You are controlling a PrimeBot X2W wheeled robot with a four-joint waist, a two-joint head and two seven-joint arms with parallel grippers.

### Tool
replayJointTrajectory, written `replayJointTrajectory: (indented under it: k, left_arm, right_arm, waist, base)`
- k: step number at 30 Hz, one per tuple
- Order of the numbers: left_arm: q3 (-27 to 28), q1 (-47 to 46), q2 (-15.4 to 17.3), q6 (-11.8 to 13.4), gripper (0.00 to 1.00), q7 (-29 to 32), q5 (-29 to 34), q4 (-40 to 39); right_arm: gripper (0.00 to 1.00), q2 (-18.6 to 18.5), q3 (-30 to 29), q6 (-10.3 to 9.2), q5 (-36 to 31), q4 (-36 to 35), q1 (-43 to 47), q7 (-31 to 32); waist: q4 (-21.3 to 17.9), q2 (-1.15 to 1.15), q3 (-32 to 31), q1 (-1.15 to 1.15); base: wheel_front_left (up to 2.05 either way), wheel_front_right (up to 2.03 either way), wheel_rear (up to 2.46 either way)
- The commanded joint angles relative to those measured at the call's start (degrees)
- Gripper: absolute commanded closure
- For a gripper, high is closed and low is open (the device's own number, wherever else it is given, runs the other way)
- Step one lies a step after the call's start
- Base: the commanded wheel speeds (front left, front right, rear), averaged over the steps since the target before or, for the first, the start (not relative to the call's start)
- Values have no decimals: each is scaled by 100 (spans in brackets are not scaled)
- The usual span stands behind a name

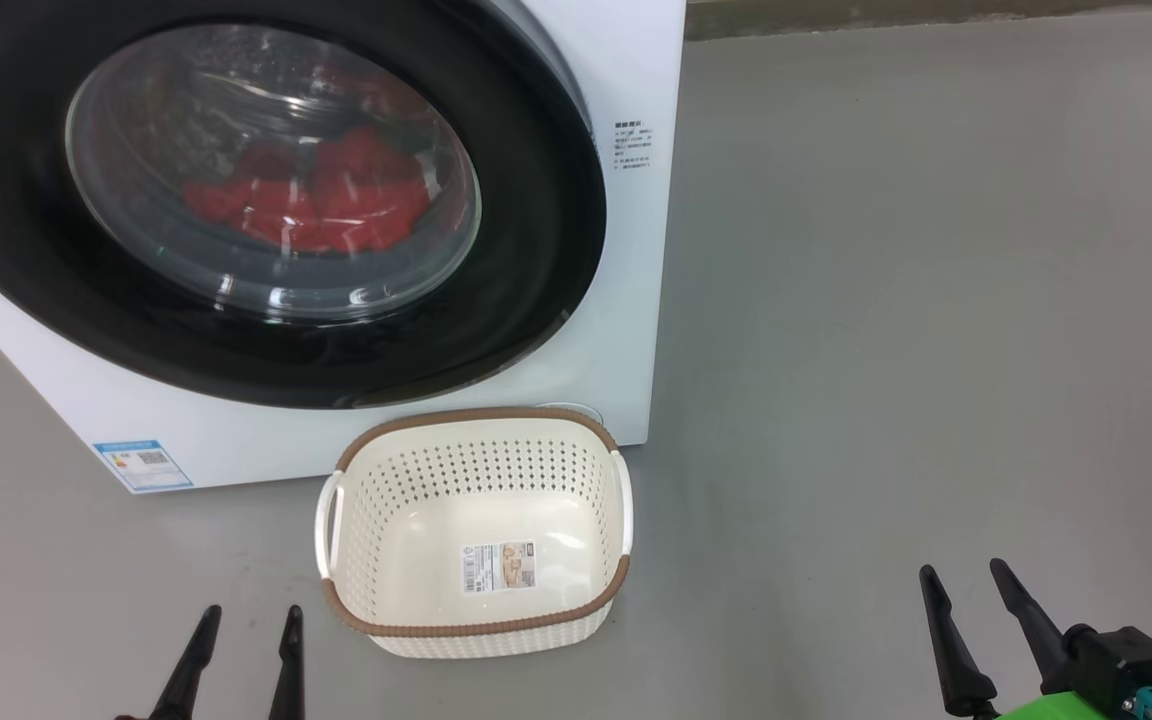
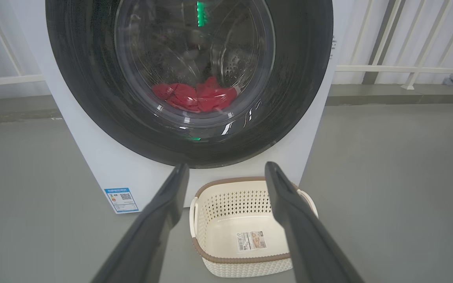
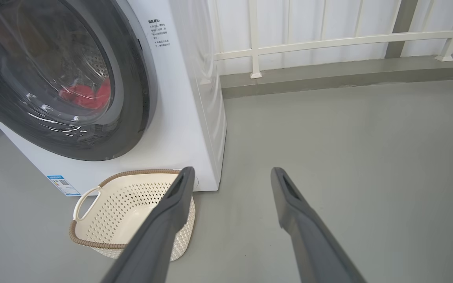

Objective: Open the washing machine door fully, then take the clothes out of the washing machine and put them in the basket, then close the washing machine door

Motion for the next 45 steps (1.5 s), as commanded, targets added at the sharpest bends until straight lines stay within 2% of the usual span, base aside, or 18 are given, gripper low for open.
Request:
replayJointTrajectory:
  k: [1, 9, 10, 11, 12, 15, 19, 27, 30, 33, 38, 42, 45]
  left_arm:
    - [215, -19, 21, -43, 0, -71, 16, -111]
    - [201, -39, 18, -64, 0, -71, -50, -91]
    - [194, -43, 18, -65, 0, -71, -58, -91]
    - [186, -50, 18, -67, 0, -71, -65, -91]
    - [175, -60, 18, -68, 0, -71, -73, -91]
    - [133, -116, 18, -71, 0, -71, -105, -103]
    - [37, -224, 18, -74, 0, -71, -168, -132]
    - [-200, -515, 17, -78, 0, -71, -287, -171]
    - [-284, -665, 17, -79, 0, -71, -373, -197]
    - [-367, -820, 17, -80, 0, -71, -464, -210]
    - [-503, -1078, 17, -80, 0, -71, -636, -199]
    - [-588, -1259, 17, -80, 0, -71, -755, -182]
    - [-684, -1374, 17, -81, 0, -71, -814, -166]
  right_arm:
    - [0, -77, 114, 2, -33, -179, -74, -79]
    - [0, -53, 113, 2, 75, -271, -89, -79]
    - [18, -43, 113, 2, 157, -281, -93, -79]
    - [74, -32, 110, 2, 239, -301, -109, -79]
    - [100, -22, 115, 2, 321, -333, -136, -79]
    - [100, 9, 123, 2, 802, -421, -295, -79]
    - [100, 36, 169, 2, 1815, -562, -723, -79]
    - [100, 36, 493, 2, 3388, -851, -1977, -79]
    - [100, -75, 606, 2, 3933, -857, -2512, -79]
    - [100, -331, 813, 2, 4581, -829, -3037, -79]
    - [100, -1015, 1300, 2, 5702, -678, -3875, 44]
    - [100, -1411, 1485, 2, 6592, -569, -4489, 648]
    - [100, -1589, 1513, 2, 7264, -427, -4875, 1414]
  waist:
    - [-2, 0, 6, 0]
    - [3, 0, 25, 0]
    - [8, 0, 32, 0]
    - [13, 0, 41, 0]
    - [19, 0, 53, 0]
    - [48, 0, 128, 0]
    - [121, 0, 264, 0]
    - [406, 0, 716, 0]
    - [560, 0, 942, 0]
    - [731, 0, 1174, 0]
    - [1021, 0, 1568, 0]
    - [1213, 0, 1853, 0]
    - [1343, 0, 2015, 0]
  base:
    - [0, 0, 0]
    - [0, 0, 0]
    - [0, 0, 0]
    - [0, 0, 0]
    - [0, 0, 0]
    - [0, 0, 0]
    - [0, 0, 0]
    - [0, 0, 0]
    - [0, 0, 0]
    - [0, 0, 0]
    - [0, 0, 0]
    - [0, 0, 0]
    - [0, 0, 0]
